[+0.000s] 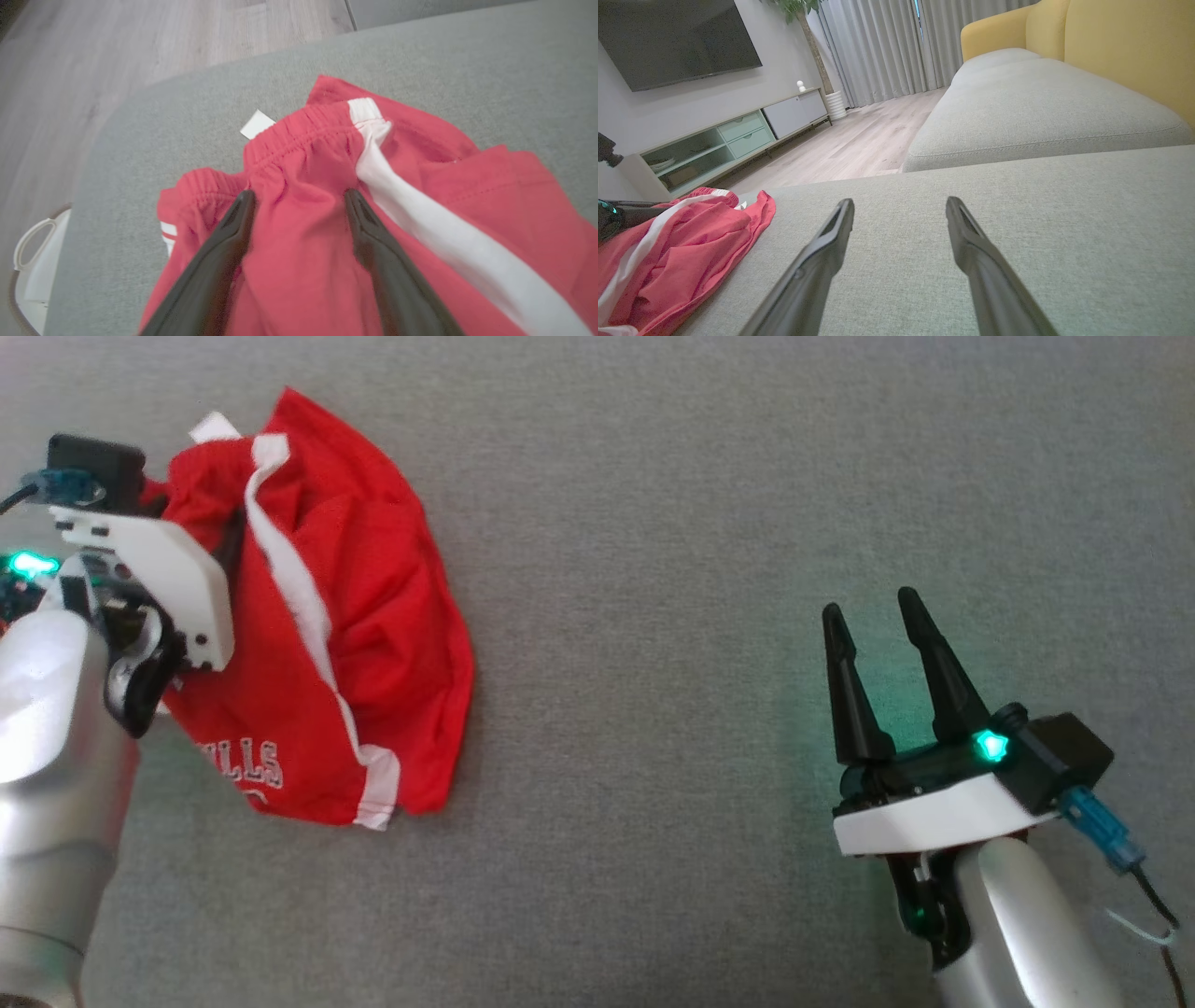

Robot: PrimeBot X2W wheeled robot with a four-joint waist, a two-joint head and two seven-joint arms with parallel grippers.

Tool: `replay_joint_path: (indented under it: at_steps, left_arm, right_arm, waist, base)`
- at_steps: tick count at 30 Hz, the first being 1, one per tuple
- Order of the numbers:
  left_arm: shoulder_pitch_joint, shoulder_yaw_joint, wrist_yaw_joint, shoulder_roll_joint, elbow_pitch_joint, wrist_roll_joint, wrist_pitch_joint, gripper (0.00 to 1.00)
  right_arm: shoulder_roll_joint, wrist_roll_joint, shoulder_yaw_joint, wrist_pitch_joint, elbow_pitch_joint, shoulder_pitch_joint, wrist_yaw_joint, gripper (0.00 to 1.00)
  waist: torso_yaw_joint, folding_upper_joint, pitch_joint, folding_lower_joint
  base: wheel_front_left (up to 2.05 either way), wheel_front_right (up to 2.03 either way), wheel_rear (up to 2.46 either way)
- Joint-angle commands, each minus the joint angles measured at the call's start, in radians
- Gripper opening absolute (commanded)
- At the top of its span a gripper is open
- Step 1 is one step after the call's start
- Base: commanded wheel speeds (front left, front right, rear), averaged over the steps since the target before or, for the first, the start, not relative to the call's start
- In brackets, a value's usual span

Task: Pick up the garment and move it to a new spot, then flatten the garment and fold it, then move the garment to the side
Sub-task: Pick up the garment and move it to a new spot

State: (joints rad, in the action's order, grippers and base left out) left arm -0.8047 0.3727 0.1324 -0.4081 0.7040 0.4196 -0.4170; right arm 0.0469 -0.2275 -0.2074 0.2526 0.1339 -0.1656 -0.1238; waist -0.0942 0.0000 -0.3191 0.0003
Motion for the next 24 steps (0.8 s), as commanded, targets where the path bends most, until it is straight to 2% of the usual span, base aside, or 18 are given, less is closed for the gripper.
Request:
replay_joint_path:
  at_steps: [1,4,6,7,12,19,24]
  left_arm:
    - [-0.060,-0.017,-0.002,-0.070,-0.007,0.024,-0.007,1.00]
    - [-0.070,0.008,-0.002,-0.075,0.028,0.070,-0.005,1.00]
    - [-0.073,0.022,-0.002,-0.075,0.045,0.103,-0.004,0.18]
    - [-0.075,0.029,-0.002,-0.077,0.051,0.114,0.001,0.00]
    - [-0.105,0.016,-0.002,-0.089,0.061,0.137,0.137,0.00]
    - [-0.145,-0.039,-0.004,-0.077,0.038,0.161,0.317,0.00]
    - [-0.144,-0.059,-0.012,-0.078,-0.031,0.169,0.391,0.00]
  right_arm:
    - [0.003,0.007,-0.021,0.009,-0.039,-0.027,-0.007,1.00]
    - [0.003,0.006,-0.020,0.009,-0.041,-0.031,-0.007,1.00]
    - [0.003,0.006,-0.018,0.009,-0.040,-0.032,-0.007,1.00]
    - [0.003,0.006,-0.017,0.009,-0.040,-0.031,-0.007,1.00]
    - [0.003,0.001,-0.013,0.009,-0.031,-0.029,-0.007,1.00]
    - [0.003,-0.009,-0.017,0.009,-0.016,-0.013,-0.007,1.00]
    - [0.003,-0.026,-0.021,0.009,-0.002,0.010,-0.007,1.00]
  waist:
    - [0.018,0.0000,-0.017,-0.0003]
    - [0.027,0.0000,-0.024,-0.0003]
    - [0.029,0.0000,-0.024,-0.0003]
    - [0.030,0.0000,-0.022,-0.0003]
    - [0.027,0.0000,-0.002,-0.0003]
    - [0.011,0.0000,0.058,-0.0003]
    - [-0.003,0.0000,0.122,-0.0003]
  base:
    - [0.00,0.00,0.00]
    - [0.00,0.00,0.00]
    - [0.00,0.00,0.00]
    - [0.00,0.00,0.00]
    - [0.00,0.00,0.00]
    - [0.00,0.00,0.00]
    - [0.00,0.00,0.00]
